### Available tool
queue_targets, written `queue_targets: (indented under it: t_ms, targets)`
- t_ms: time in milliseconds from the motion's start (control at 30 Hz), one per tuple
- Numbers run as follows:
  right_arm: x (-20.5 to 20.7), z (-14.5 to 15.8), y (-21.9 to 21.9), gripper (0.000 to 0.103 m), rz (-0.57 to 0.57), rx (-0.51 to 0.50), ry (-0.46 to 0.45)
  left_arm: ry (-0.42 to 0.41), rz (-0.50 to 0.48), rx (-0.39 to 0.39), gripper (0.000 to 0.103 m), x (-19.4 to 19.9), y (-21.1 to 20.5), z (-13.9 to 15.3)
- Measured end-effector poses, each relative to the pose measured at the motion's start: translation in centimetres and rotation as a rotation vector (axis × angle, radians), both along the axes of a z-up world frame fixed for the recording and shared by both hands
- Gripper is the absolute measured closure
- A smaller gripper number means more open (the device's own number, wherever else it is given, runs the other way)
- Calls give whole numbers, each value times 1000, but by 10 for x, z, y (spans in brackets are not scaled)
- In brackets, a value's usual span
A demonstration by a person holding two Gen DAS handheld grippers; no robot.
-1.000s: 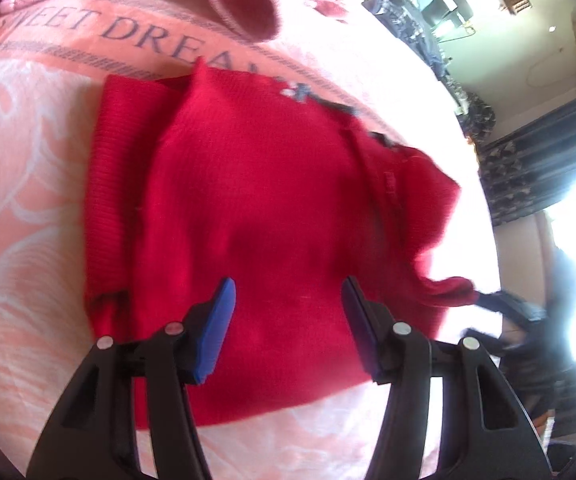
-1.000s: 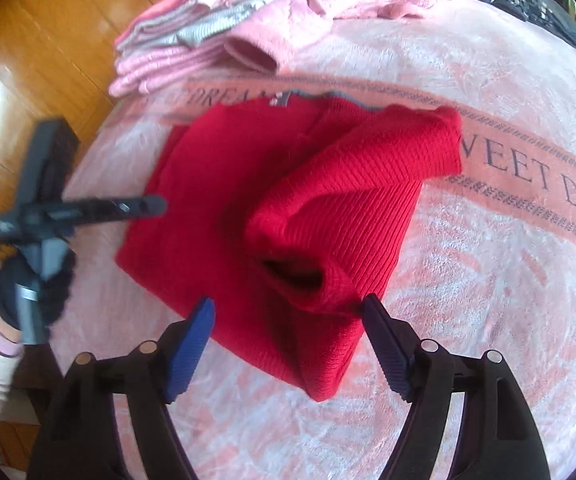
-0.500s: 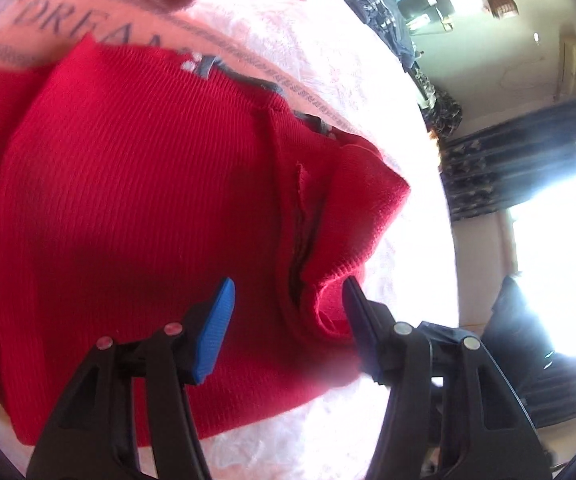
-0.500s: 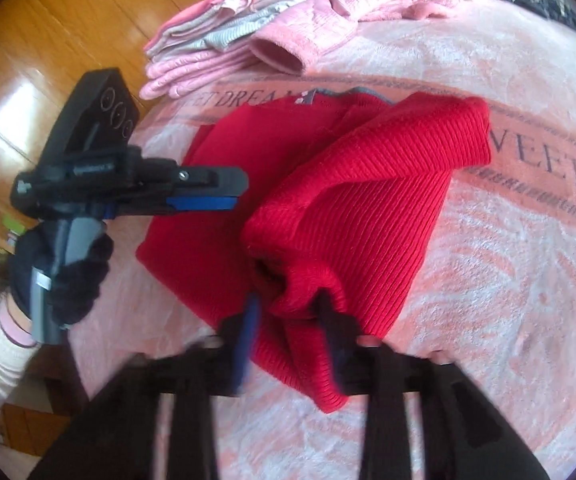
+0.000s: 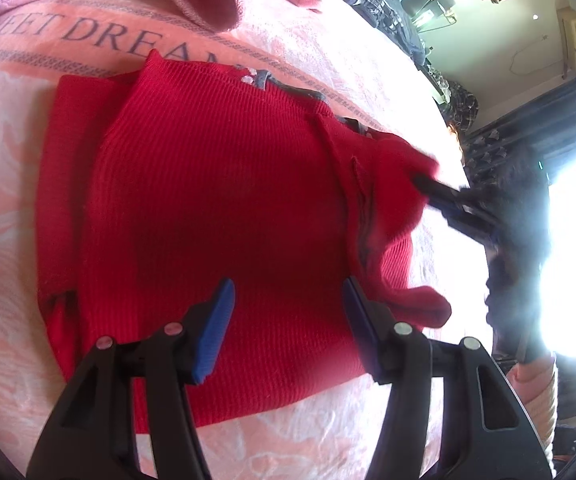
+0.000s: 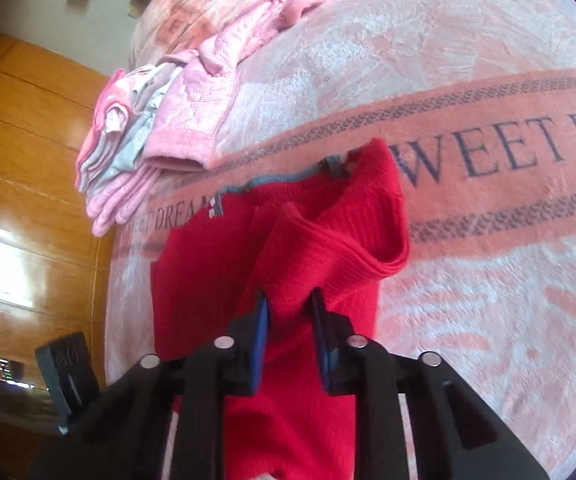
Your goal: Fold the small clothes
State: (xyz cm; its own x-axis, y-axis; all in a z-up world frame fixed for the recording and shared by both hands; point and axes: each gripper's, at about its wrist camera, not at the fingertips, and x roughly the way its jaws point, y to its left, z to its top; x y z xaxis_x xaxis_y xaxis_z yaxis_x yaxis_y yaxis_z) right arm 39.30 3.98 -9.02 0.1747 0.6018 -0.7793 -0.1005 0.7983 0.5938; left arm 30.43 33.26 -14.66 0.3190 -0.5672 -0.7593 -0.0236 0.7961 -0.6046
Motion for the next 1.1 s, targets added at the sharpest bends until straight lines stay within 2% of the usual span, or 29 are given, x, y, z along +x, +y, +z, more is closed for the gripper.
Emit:
queue_targets:
  t_ms: [100,167,233,300,367,400,500,567,733,800,900,1000,1033,1067,1100]
  targets:
    - [6,9,30,88,37,34,-50,-7,-6,-2,48,-1,2,-1]
    - [7,13,54,75,77,56,-60,-5,-4,-12,48,2,1,-4]
    - [4,13,73,74,121,75,-49,-2,1,-19,48,3,3,-5]
    - [-2,20,81,69,156,43,-66,-3,3,-26,48,3,7,-6]
    - [-13,27,79,54,178,15,-92,-9,2,-30,48,4,8,-3]
    - [-18,30,78,52,189,-3,-101,-13,0,-30,48,4,9,-2]
    - [-52,42,74,46,310,-87,-156,-20,1,-33,48,6,8,3]
    - [-78,46,67,34,388,-135,-195,-22,4,-38,47,5,14,6]
    - [-133,45,67,23,550,-284,-311,-7,15,-52,46,3,24,6]
    - [-146,38,72,23,609,-342,-358,-1,10,-57,46,5,20,7]
    - [-155,23,80,25,653,-405,-381,7,0,-66,46,5,13,8]
    - [-155,11,87,41,676,-406,-389,18,-7,-71,46,9,4,8]
    - [-155,8,88,50,684,-402,-391,23,-6,-74,45,11,2,7]
    - [-155,7,88,67,683,-407,-395,29,-6,-82,45,14,-1,5]
    - [-154,5,88,74,682,-408,-393,38,-4,-95,45,17,-3,4]
